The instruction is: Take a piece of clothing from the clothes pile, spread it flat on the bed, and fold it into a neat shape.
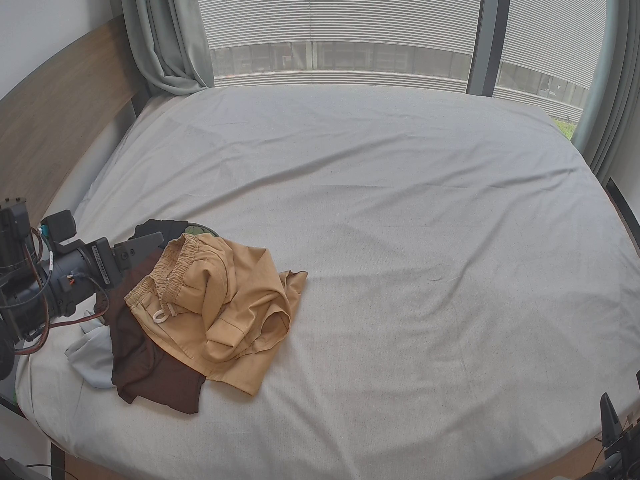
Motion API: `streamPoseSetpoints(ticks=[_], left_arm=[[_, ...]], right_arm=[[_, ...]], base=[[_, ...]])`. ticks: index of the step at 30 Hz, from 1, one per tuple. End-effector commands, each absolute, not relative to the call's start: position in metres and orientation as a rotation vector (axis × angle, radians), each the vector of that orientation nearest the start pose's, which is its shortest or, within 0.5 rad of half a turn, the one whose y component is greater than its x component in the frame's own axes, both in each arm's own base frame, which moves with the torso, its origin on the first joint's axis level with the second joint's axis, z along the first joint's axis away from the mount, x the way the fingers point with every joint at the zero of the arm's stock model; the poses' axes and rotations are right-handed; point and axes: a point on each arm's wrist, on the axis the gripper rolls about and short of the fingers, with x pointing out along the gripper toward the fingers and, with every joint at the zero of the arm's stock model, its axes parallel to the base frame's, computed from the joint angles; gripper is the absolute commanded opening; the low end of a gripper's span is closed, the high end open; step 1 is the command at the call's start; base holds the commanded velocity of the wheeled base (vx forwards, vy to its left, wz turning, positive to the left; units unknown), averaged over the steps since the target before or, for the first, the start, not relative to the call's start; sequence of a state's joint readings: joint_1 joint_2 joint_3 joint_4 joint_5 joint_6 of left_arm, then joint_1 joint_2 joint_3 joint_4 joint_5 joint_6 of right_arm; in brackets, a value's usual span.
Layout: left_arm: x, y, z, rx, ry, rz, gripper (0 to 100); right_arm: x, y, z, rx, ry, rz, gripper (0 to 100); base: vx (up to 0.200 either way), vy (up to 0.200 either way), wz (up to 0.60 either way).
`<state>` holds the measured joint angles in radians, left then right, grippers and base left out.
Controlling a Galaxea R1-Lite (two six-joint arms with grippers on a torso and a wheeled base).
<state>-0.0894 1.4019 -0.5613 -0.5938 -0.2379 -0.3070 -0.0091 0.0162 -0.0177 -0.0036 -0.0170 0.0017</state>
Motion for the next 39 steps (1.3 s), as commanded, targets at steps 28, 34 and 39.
streamPoseSetpoints(ticks=[28, 34, 39], left_arm=[[0.301, -0.007, 0.138, -0.359, 0.355, -0.291, 100], [0.31, -0.008, 0.129, -0.367, 0.383, -0.303, 100], [0.323, -0.008, 0.119, -0.372, 0.406, -0.297, 100]], right_arm=[[-0.022, 0.0, 0.076, 0.003, 0.011, -0.026, 100], [-0.022, 0.0, 0.076, 0.003, 0.011, -0.026, 100], [-0.022, 0.0, 0.076, 0.003, 0.011, -0.028, 100]], base=[[0.0, 0.0, 0.0], [0.0, 0.0, 0.0], [0.0, 0.0, 0.0]])
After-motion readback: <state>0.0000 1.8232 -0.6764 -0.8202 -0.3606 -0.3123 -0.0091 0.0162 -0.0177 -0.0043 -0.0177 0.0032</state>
